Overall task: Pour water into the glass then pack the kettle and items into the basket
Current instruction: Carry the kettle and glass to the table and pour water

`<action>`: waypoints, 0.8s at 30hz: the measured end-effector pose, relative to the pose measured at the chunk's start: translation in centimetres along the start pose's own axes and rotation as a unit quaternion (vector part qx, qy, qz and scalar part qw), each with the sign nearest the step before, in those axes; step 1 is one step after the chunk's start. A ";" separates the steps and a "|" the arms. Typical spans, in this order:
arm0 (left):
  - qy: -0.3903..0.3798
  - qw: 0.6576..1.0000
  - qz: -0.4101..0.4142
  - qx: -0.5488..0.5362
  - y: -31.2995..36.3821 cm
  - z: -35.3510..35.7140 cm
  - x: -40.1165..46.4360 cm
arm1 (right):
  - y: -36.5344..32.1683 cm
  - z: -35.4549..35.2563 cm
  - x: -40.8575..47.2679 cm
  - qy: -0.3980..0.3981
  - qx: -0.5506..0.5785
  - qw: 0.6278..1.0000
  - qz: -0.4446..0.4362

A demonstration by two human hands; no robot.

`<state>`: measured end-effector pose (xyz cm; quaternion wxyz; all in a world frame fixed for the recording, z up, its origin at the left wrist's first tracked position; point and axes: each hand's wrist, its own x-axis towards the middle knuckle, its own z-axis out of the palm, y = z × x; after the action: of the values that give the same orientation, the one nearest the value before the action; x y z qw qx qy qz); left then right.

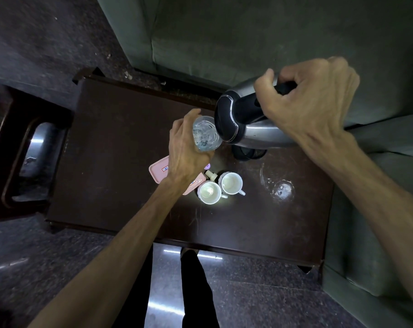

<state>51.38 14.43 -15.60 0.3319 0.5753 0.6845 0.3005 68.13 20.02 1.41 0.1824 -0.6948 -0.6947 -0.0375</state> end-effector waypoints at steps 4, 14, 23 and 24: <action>0.001 1.000 -0.001 -0.006 0.1 0.0 0.0 | 0.4 0.1 0.0 -0.004 0.003 1.000 0.003; 0.033 0.999 0.023 -0.021 1.6 -1.0 0.3 | 1.4 -0.9 0.1 0.025 0.054 0.997 0.043; 0.065 0.996 0.055 -0.039 3.5 -3.7 1.2 | 1.2 -2.2 0.0 0.080 0.173 0.957 0.220; 0.070 0.995 0.058 -0.039 3.7 -4.1 1.3 | 1.0 -2.2 -0.1 0.088 0.198 0.944 0.248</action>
<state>50.11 16.22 -10.41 0.2875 0.5780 0.6593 0.3854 69.58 19.29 3.17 0.3802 -0.7889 -0.4750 0.0858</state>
